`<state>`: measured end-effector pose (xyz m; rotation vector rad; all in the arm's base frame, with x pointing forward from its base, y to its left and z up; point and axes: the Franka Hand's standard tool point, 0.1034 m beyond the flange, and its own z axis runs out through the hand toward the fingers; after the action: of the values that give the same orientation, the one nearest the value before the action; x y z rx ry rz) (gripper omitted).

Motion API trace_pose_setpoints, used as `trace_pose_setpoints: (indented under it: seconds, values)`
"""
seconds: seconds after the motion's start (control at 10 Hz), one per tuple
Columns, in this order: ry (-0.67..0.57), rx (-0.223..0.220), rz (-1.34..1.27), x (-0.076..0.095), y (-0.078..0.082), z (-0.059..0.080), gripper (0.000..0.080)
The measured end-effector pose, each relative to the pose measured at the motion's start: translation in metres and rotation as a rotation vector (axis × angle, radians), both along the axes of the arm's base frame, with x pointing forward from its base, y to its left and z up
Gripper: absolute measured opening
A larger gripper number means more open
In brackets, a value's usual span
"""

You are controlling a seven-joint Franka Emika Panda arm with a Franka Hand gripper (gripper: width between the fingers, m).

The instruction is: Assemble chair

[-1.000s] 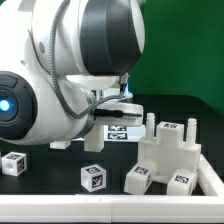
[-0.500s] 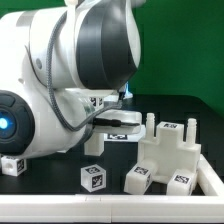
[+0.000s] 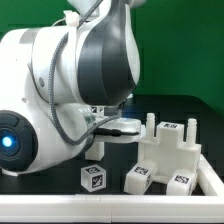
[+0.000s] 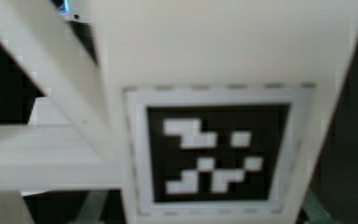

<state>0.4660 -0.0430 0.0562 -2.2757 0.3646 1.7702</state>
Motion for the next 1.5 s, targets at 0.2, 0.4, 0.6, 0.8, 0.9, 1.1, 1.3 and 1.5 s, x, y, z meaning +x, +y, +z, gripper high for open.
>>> trace_pose_setpoints:
  seconds: [0.2, 0.4, 0.6, 0.8, 0.9, 1.1, 1.3, 1.5]
  values:
    - [-0.001, 0.001, 0.0, 0.0, 0.0, 0.0, 0.0284]
    - [-0.001, 0.002, 0.001, 0.0, 0.0, 0.0, 0.0582]
    - [-0.019, 0.008, 0.002, 0.003, -0.002, -0.001, 0.0638]
    - [-0.048, 0.007, 0.002, 0.013, -0.006, 0.003, 0.0646]
    - [-0.124, 0.003, 0.006, 0.025, -0.007, 0.008, 0.0649]
    - [-0.294, 0.003, 0.015, 0.044, -0.008, 0.02, 0.0649]
    - [-0.474, -0.042, 0.009, 0.052, -0.007, 0.025, 0.0649]
    - [-0.469, -0.043, 0.007, 0.046, -0.006, 0.023, 0.0649]
